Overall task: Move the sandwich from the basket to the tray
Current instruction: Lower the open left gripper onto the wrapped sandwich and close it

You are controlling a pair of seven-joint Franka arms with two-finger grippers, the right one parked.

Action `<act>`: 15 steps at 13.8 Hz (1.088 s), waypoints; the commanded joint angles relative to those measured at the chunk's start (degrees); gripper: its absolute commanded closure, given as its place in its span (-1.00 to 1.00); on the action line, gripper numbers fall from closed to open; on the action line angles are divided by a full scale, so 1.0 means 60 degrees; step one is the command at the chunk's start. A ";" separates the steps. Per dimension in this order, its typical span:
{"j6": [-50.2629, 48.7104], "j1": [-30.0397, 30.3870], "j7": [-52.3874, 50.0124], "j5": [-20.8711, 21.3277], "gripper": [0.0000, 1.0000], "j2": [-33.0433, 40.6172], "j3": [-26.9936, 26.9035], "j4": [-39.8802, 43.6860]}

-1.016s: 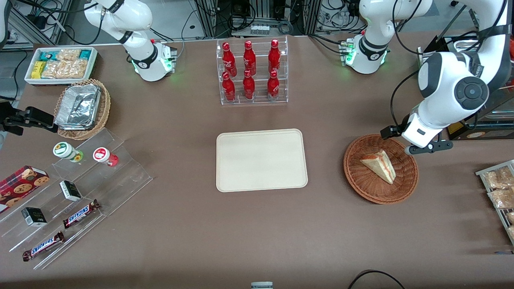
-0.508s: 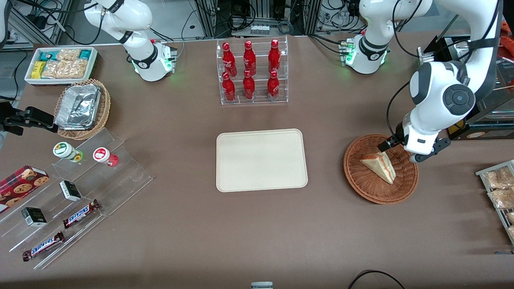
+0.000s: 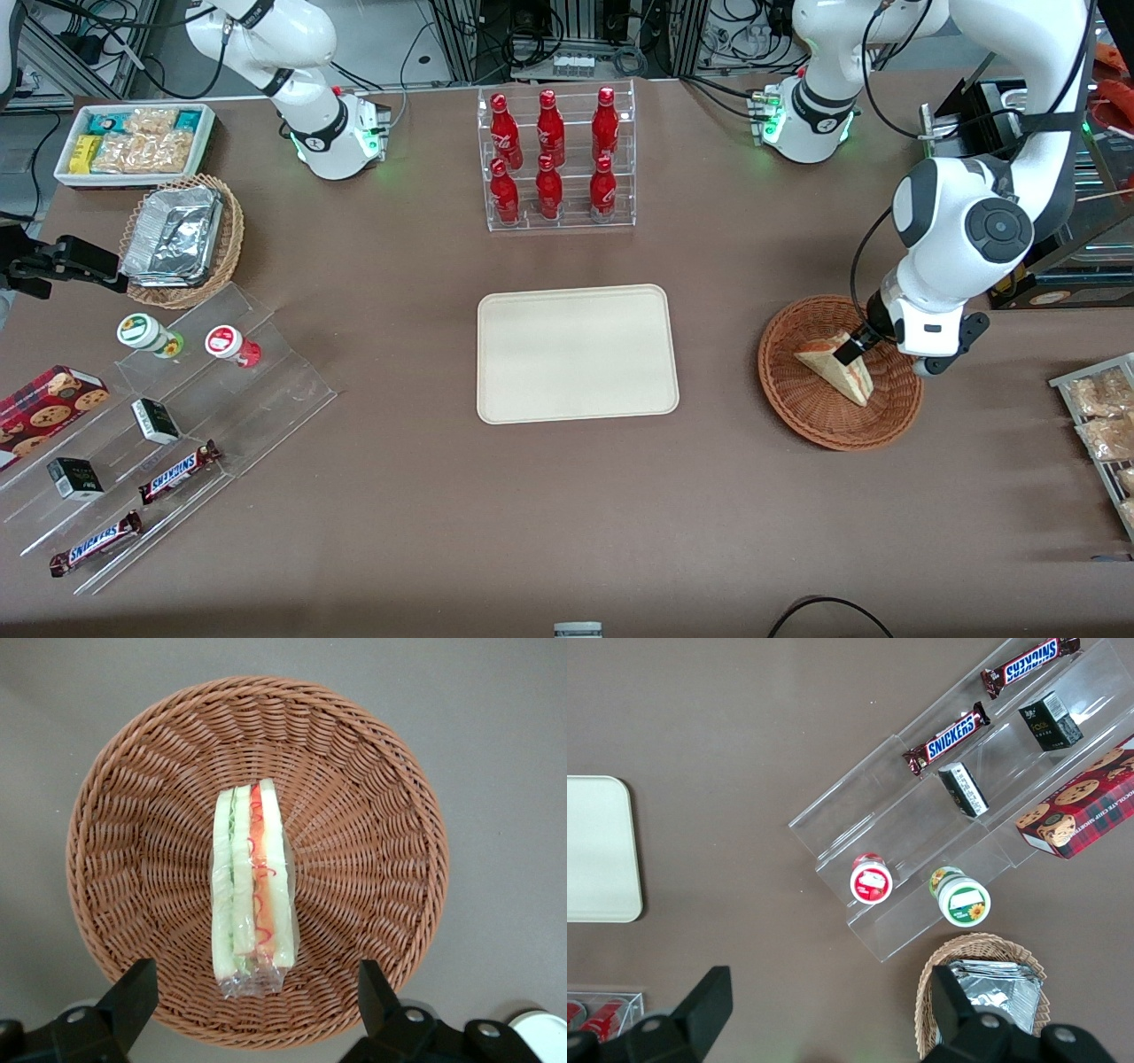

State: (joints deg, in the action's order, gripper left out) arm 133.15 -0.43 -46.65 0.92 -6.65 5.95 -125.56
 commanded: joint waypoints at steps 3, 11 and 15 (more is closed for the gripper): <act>0.0455 0.0013 -0.0369 0.0037 -1.00 -0.0428 0.0004 -0.0050; 0.0821 0.0013 -0.0560 0.0036 -1.00 -0.0941 0.0004 -0.0211; 0.0836 0.0028 -0.0575 0.0036 -1.00 -0.1132 0.0004 -0.0241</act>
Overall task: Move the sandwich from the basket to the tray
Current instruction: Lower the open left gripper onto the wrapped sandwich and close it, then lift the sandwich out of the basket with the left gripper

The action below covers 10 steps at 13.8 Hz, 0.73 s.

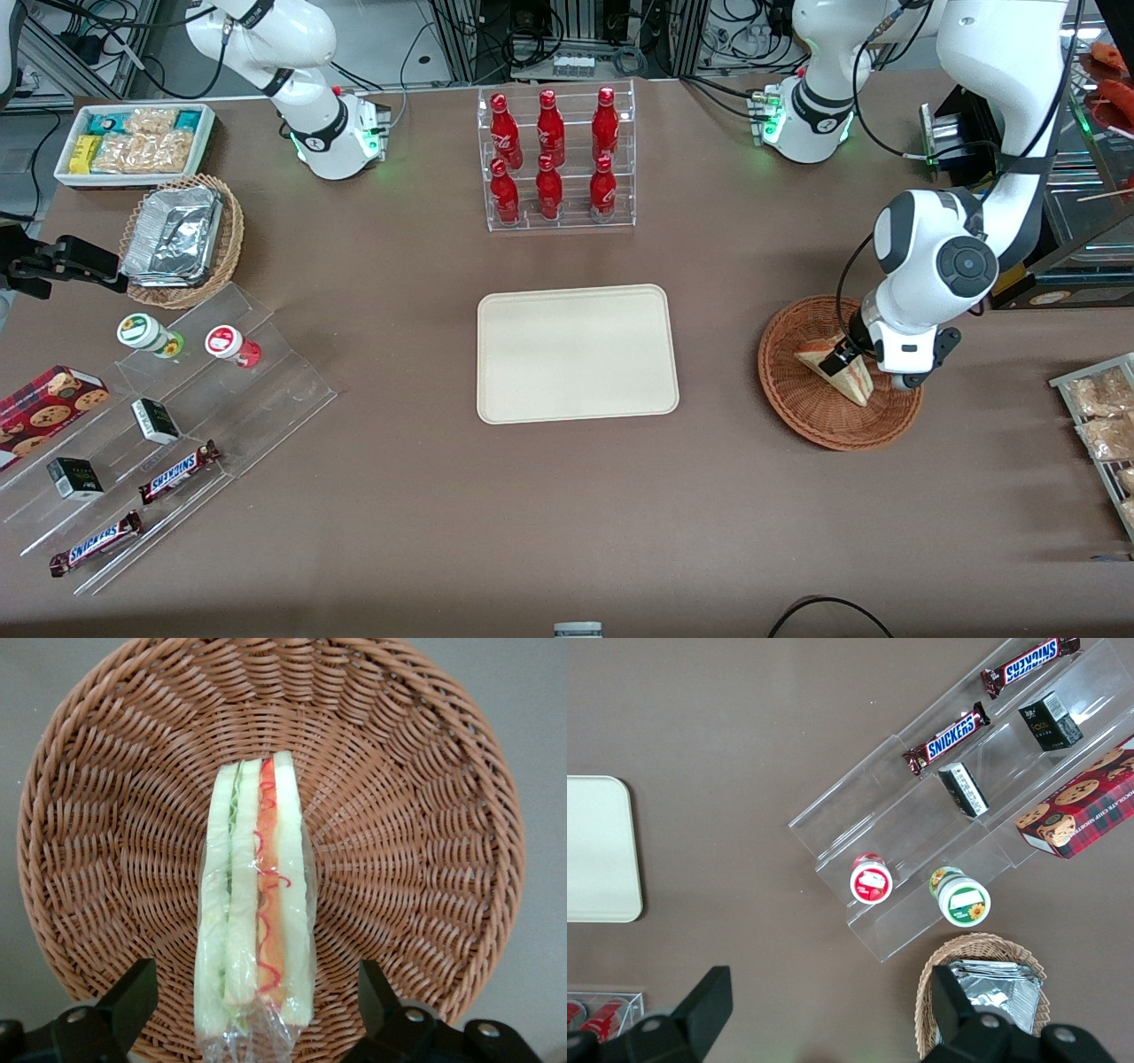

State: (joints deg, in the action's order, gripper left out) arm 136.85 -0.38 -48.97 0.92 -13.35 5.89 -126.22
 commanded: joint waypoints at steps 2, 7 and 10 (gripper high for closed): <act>0.0233 0.0019 -0.0188 0.0037 -1.00 -0.0090 0.0014 -0.0174; 0.0233 0.0004 -0.0393 0.0052 0.79 -0.0178 -0.0001 -0.0189; 0.0219 0.0004 -0.0393 0.0052 1.00 -0.0164 -0.0001 -0.0189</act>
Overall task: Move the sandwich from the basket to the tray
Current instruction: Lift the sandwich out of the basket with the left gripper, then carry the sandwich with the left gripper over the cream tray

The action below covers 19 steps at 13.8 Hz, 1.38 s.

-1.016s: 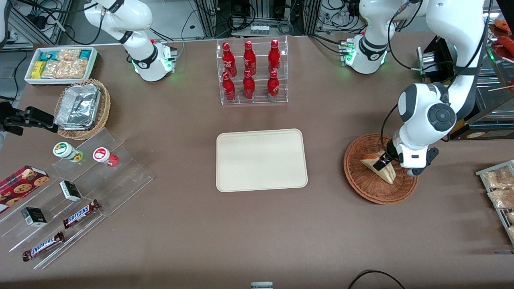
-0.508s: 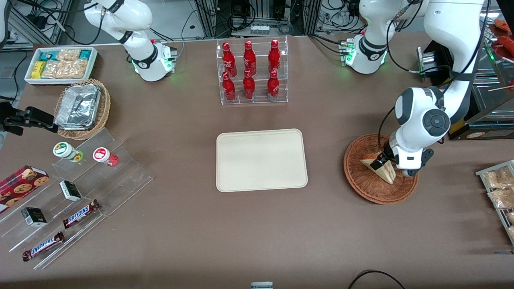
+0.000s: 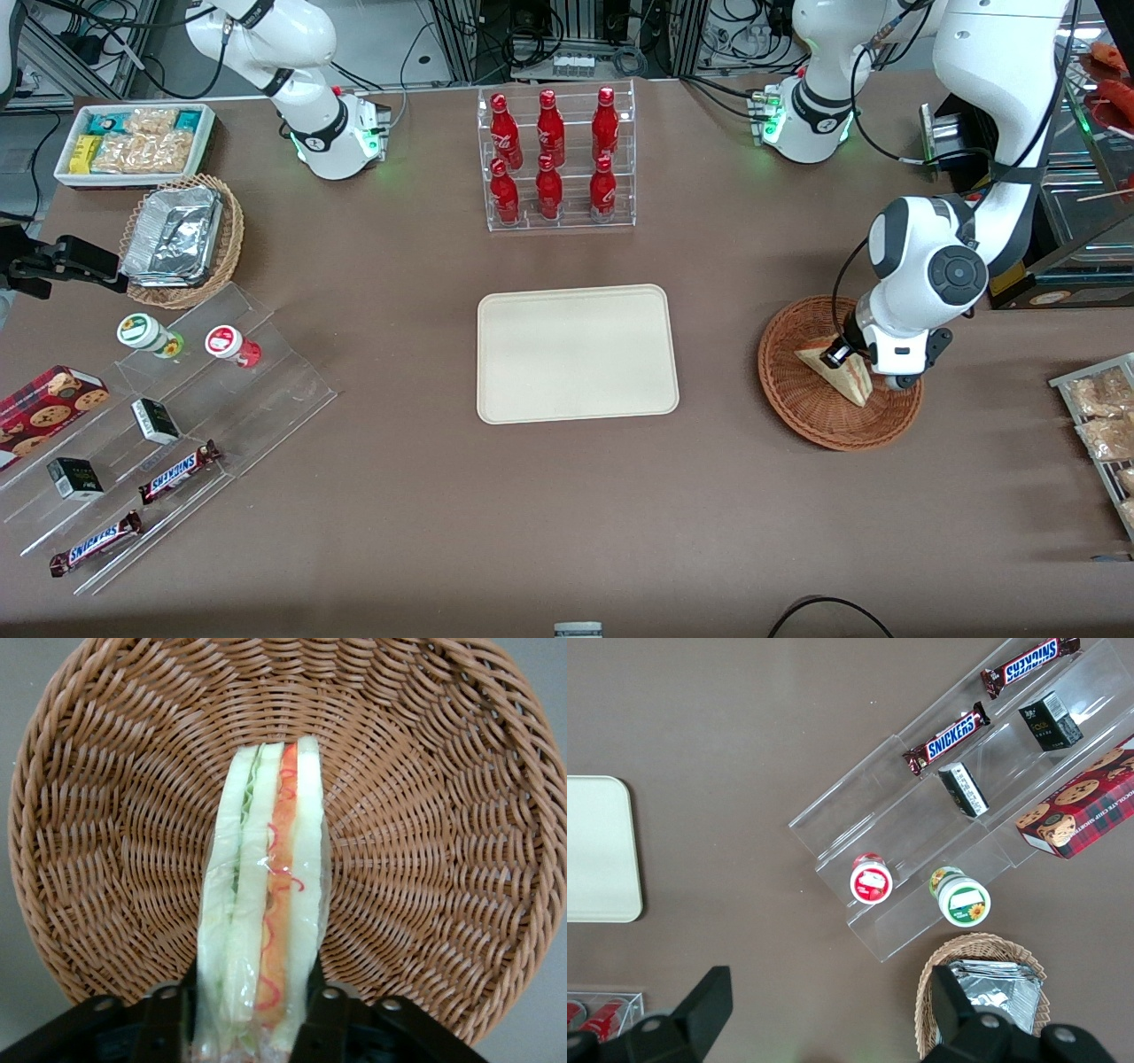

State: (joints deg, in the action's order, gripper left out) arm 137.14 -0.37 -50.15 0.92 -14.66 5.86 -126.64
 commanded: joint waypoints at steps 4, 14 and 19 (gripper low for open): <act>0.0010 0.0002 -0.0152 0.0052 1.00 0.0231 0.0005 -0.0075; -0.3440 -0.0875 -0.0445 0.0066 1.00 0.1476 0.0078 0.1239; -0.5512 -0.1593 0.0403 0.0067 1.00 0.1755 0.0355 0.2385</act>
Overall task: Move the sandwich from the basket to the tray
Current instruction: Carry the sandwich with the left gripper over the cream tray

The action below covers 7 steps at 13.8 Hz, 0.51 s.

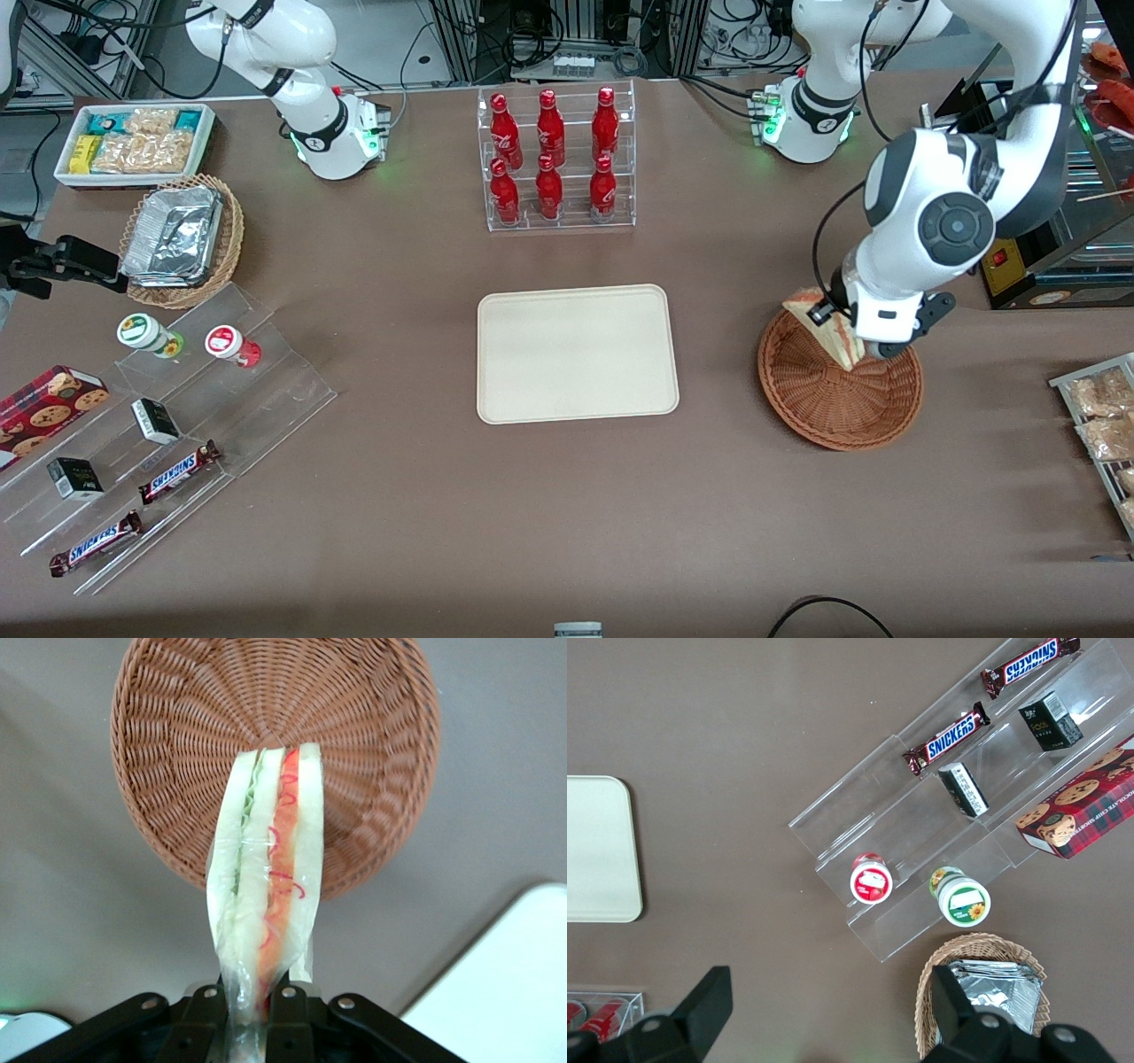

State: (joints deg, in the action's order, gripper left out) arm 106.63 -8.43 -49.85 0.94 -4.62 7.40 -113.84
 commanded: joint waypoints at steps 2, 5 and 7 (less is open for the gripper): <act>-0.0398 -0.0368 0.0573 -0.0024 1.00 0.0082 0.0479 0.0283; -0.0340 -0.0383 0.1419 -0.0358 1.00 -0.0049 0.1299 0.0428; -0.0281 -0.0383 0.1789 -0.0580 1.00 -0.0268 0.1826 0.0589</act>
State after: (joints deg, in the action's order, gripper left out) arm 105.44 -10.51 -41.65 -1.17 -4.57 16.20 -112.53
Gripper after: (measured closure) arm 0.850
